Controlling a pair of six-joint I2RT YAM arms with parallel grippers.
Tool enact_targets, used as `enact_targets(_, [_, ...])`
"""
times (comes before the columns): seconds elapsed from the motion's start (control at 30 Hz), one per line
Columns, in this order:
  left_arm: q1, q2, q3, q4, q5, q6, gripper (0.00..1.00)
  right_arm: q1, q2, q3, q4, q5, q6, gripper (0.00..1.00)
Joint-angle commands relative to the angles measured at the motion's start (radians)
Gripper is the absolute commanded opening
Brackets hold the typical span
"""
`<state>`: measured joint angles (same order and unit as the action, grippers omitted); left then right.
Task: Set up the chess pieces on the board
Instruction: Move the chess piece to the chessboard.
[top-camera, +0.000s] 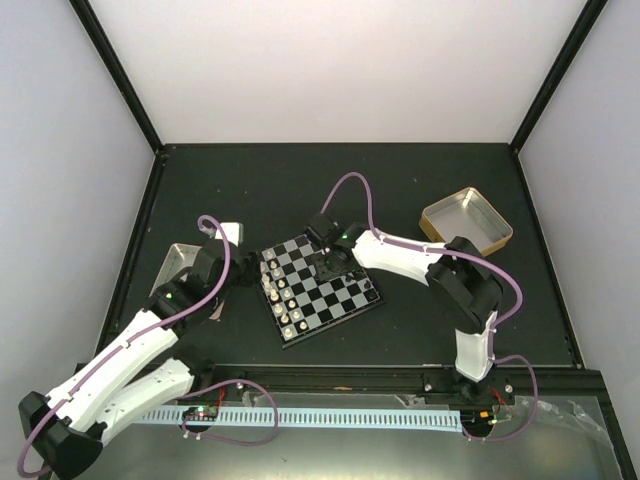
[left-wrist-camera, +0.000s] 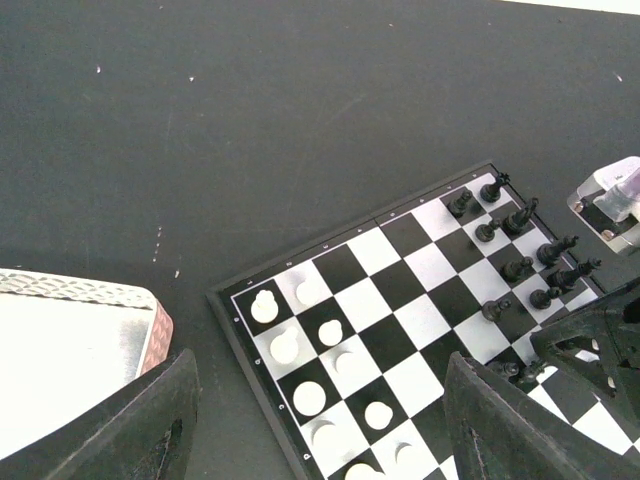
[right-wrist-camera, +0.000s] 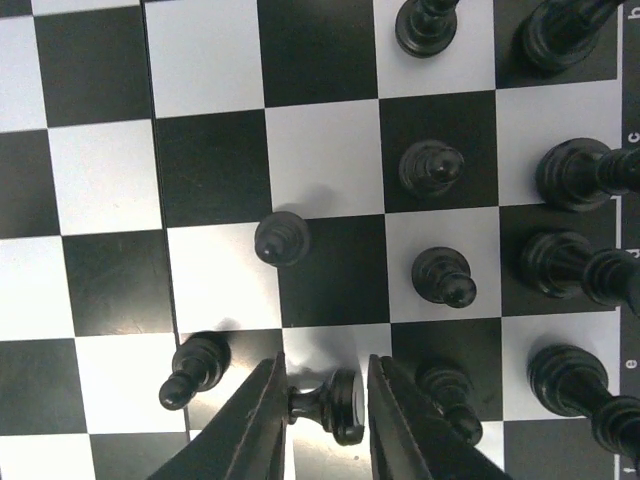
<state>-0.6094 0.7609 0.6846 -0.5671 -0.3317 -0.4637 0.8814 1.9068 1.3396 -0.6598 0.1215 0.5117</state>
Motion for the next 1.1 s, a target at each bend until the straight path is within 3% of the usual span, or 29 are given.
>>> enact_targets(0.0, [0.009,0.0,0.008,0.021,0.011,0.008,0.69,0.004,0.005,0.017,-0.014,0.028,-0.008,0.25])
enact_targets(1.07, [0.012,-0.006,0.003,0.021,0.025,0.004,0.68,0.013,-0.069,-0.128,0.016,-0.178,-0.043,0.31])
